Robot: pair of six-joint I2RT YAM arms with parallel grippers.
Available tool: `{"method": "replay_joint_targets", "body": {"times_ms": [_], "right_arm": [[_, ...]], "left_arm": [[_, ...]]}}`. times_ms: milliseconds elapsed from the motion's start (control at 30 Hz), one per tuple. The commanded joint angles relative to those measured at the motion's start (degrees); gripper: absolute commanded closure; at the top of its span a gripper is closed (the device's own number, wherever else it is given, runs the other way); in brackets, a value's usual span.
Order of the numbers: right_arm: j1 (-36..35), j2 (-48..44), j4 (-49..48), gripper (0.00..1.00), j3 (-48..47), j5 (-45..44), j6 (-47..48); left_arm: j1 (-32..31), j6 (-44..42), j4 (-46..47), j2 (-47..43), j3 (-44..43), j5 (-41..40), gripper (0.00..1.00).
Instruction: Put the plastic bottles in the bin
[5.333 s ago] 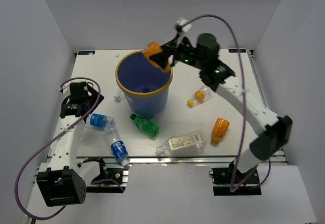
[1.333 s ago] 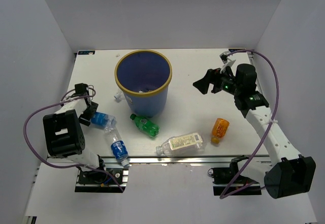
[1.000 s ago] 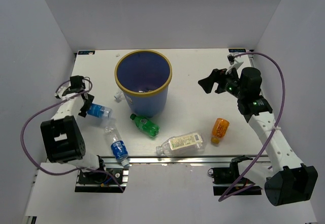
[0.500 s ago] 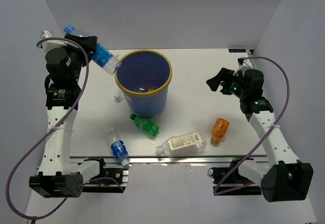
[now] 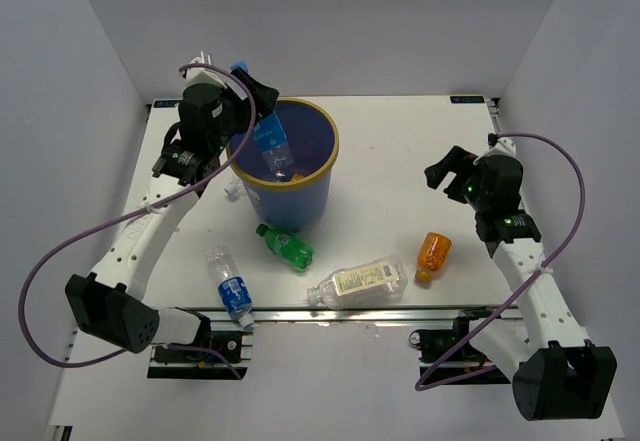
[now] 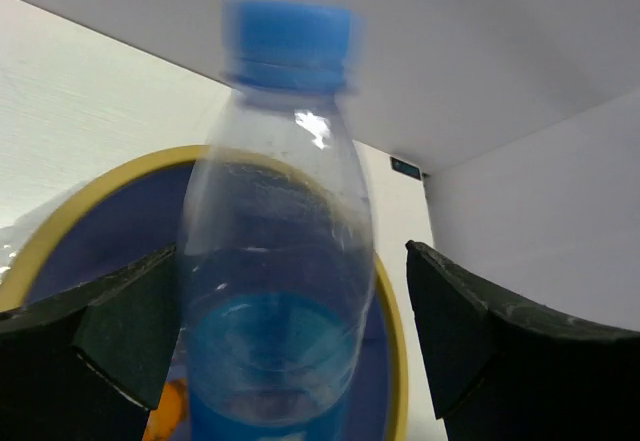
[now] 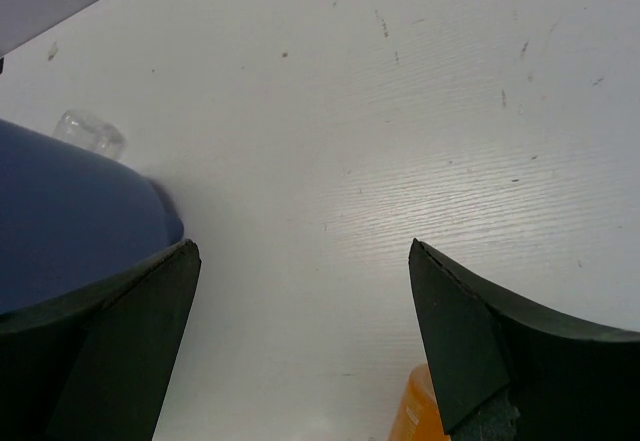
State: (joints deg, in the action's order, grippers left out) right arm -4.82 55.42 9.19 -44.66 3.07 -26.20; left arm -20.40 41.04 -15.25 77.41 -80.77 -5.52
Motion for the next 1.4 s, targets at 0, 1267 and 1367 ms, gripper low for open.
{"method": "replay_joint_targets", "body": {"times_ms": [0,1267,1367], "right_arm": [[0.3,-2.0,-1.8,0.11,0.5,-5.2,-0.5],[0.7,0.2,14.5,0.11,14.6,-8.3,-6.5],[0.6,1.3,14.5,0.11,15.6,-7.0,-6.7]], "left_arm": [[0.2,-1.1,1.6,-4.9,0.5,-2.9,0.02],[0.2,6.0,-15.9,-25.0,25.4,-20.1,0.02],[0.2,6.0,-16.7,-24.0,25.3,-20.2,0.02]]}}
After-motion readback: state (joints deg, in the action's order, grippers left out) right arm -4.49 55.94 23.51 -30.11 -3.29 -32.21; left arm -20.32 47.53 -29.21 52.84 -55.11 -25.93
